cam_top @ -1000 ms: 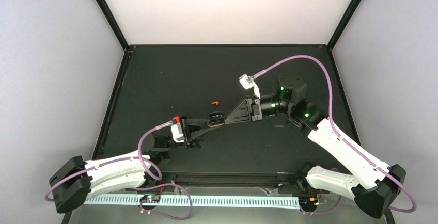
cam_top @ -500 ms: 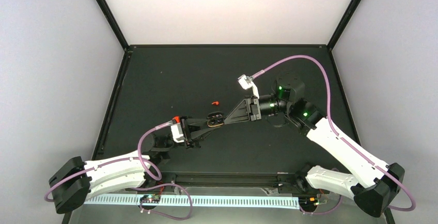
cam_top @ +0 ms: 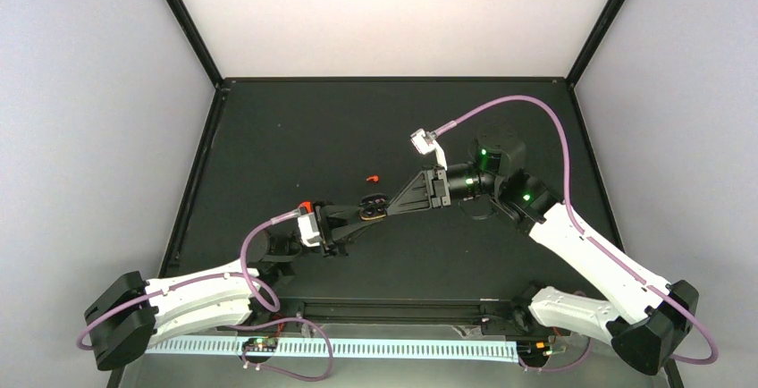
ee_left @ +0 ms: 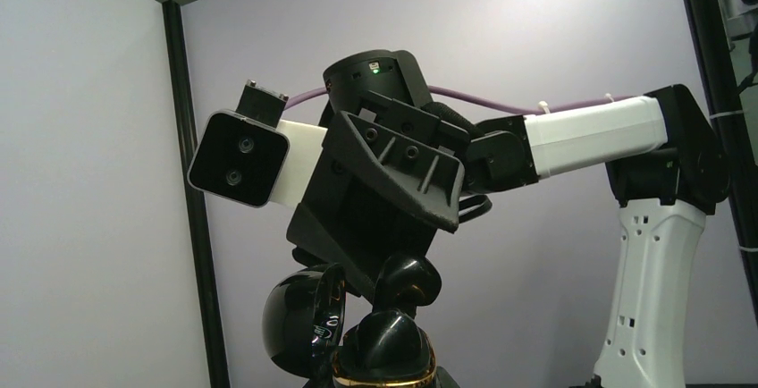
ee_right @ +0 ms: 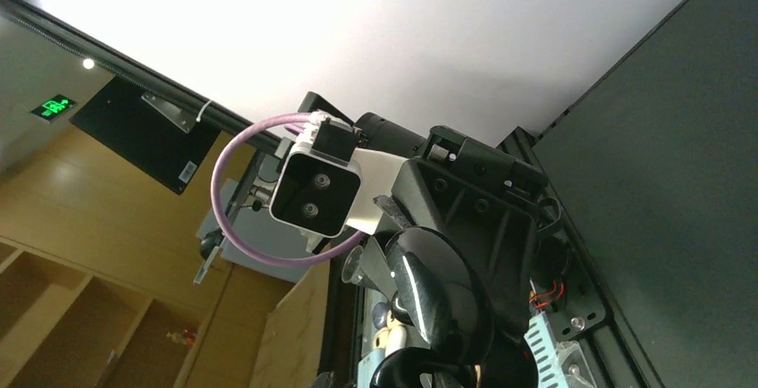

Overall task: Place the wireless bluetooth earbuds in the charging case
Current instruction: Place the earbud in the charging case.

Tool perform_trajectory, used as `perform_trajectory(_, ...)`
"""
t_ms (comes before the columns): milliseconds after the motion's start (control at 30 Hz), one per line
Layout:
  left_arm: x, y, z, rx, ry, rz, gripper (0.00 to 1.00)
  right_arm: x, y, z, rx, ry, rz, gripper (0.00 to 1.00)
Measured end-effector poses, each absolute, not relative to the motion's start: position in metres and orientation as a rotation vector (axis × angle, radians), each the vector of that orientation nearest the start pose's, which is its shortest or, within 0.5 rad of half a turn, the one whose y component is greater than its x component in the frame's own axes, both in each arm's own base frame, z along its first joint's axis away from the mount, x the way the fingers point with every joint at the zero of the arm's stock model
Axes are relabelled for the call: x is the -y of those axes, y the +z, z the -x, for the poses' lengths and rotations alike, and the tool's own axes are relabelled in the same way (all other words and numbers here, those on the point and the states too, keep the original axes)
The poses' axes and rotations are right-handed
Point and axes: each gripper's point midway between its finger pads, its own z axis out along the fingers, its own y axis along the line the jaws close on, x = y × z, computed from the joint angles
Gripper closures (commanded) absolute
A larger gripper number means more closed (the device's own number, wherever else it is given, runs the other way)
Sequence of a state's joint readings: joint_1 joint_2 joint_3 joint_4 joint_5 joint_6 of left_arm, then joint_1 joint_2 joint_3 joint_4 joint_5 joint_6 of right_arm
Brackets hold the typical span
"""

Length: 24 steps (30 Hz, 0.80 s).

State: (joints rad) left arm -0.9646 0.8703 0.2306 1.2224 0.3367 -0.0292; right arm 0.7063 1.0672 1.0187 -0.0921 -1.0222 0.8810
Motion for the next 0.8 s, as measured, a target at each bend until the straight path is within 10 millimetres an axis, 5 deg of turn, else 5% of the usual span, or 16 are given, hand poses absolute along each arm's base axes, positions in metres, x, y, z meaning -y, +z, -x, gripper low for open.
perform_trajectory(800,0.2629,0.3411,-0.1173,-0.829,-1.099,-0.732,0.98,-0.3087,0.3643,-0.1426,-2.011,1.900,0.717,0.71)
